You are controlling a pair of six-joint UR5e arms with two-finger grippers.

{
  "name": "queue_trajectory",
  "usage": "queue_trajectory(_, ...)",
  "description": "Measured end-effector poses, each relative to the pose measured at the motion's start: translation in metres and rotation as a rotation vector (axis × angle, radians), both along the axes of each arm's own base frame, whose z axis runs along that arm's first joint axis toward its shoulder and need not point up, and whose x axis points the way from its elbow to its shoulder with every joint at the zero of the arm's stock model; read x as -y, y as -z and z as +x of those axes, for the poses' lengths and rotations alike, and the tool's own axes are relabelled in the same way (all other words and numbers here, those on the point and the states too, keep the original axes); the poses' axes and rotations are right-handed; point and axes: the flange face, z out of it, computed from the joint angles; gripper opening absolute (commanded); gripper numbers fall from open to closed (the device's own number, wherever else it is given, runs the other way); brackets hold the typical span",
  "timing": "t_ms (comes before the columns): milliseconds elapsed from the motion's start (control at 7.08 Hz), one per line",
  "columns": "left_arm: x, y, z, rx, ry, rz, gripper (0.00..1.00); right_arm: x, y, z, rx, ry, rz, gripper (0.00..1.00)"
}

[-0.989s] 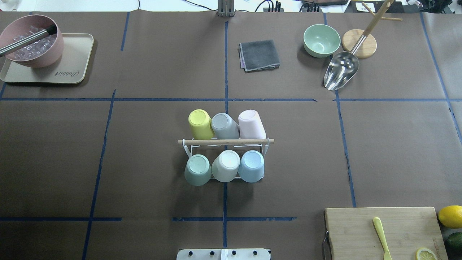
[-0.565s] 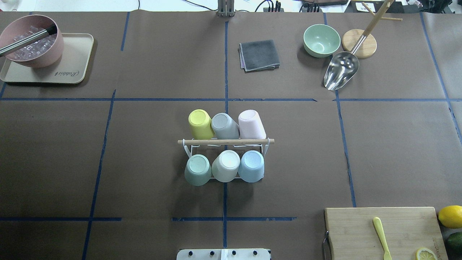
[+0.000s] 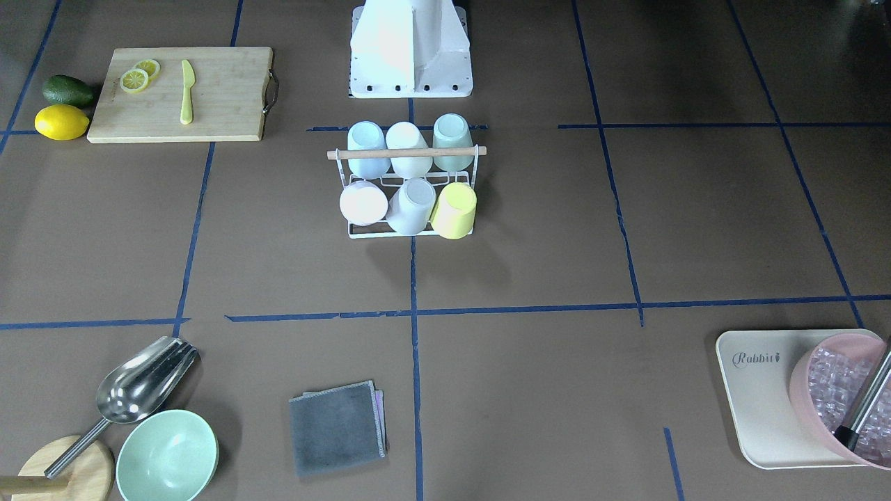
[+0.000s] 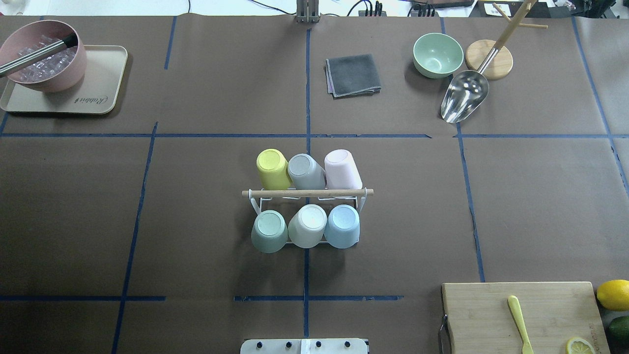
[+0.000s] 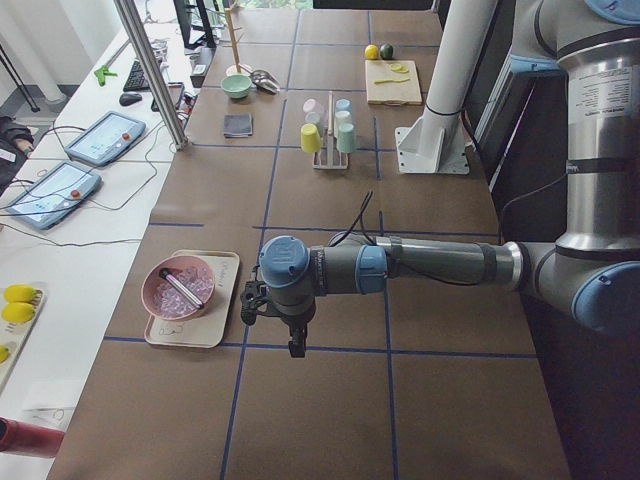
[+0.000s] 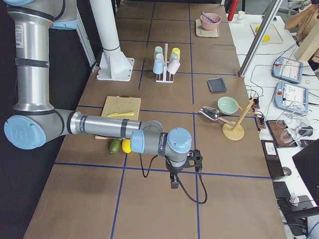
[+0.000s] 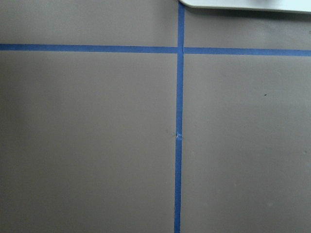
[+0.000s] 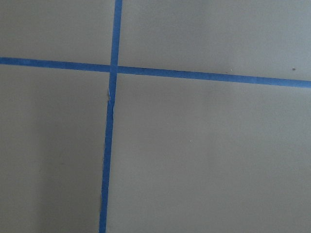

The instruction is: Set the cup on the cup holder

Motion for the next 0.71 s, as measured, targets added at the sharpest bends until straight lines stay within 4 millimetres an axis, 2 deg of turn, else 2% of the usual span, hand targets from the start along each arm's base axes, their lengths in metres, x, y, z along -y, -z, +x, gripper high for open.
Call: queue_trajectory(706,-0.0008,-0.002,0.0004,0.0,-0.002,-0.004,1.0,-0.0007,-0.0035,0.0,0.0,0.0,-0.006,1.0)
